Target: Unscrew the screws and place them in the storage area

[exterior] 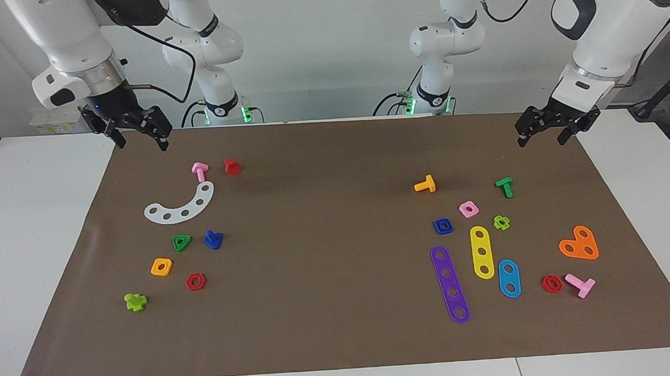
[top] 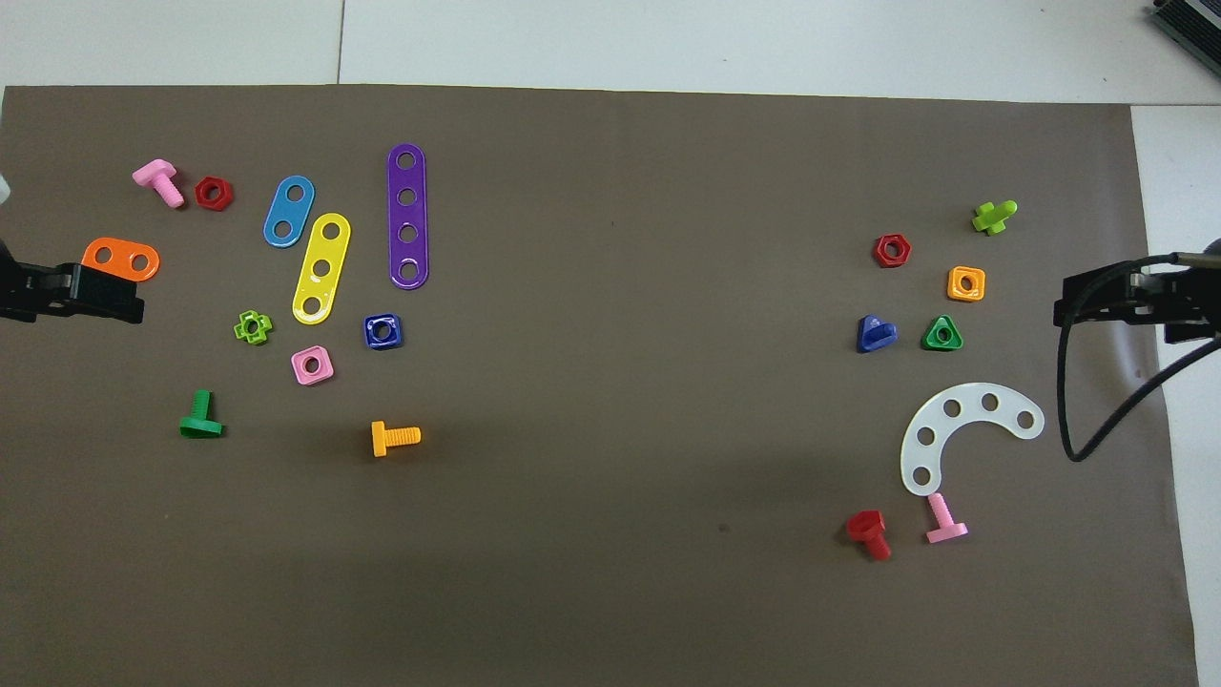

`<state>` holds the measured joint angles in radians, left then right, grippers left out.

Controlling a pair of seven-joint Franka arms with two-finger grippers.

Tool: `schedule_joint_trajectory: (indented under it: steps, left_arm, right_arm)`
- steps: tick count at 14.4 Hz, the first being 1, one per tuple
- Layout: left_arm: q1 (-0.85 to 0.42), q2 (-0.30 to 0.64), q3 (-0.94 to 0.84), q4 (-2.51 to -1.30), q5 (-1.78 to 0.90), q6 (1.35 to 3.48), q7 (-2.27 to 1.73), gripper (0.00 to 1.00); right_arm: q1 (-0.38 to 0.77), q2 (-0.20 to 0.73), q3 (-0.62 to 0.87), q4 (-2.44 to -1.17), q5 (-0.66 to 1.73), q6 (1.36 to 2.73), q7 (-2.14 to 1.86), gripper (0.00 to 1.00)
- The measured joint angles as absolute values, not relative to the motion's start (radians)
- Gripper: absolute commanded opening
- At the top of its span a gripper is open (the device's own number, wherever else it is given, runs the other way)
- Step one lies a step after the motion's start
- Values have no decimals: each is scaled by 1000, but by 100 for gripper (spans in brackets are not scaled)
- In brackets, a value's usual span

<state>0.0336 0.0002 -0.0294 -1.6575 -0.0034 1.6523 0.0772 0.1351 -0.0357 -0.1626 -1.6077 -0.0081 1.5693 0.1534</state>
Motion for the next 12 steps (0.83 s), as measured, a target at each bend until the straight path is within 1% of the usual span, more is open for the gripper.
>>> schedule_joint_trajectory:
  steps: [3,4,6,7,12]
  left_arm:
    - [34,-1,-29,-1658,-3,1652,77,100]
    - [34,-2,-29,-1658,-3,1652,77,100]
    - [34,-2,-28,-1658,-3,1652,77,100]
    - [34,-2,-27,-1658,-3,1652,77,100]
    - [34,-2,-27,-1658,-3,1652,77,100]
  right_arm:
    - [115,-36,-162,-1608,-8,1569,153,100]
    - [92,-36,-146,-1608,-8,1569,152,100]
    - [10,-37,-72,-1608,-8,1565,141,100]
    - [-6,-39,-53,-1608,-8,1560,140,100]
    - [23,-44,-82,-1608,-11,1557,140,100]
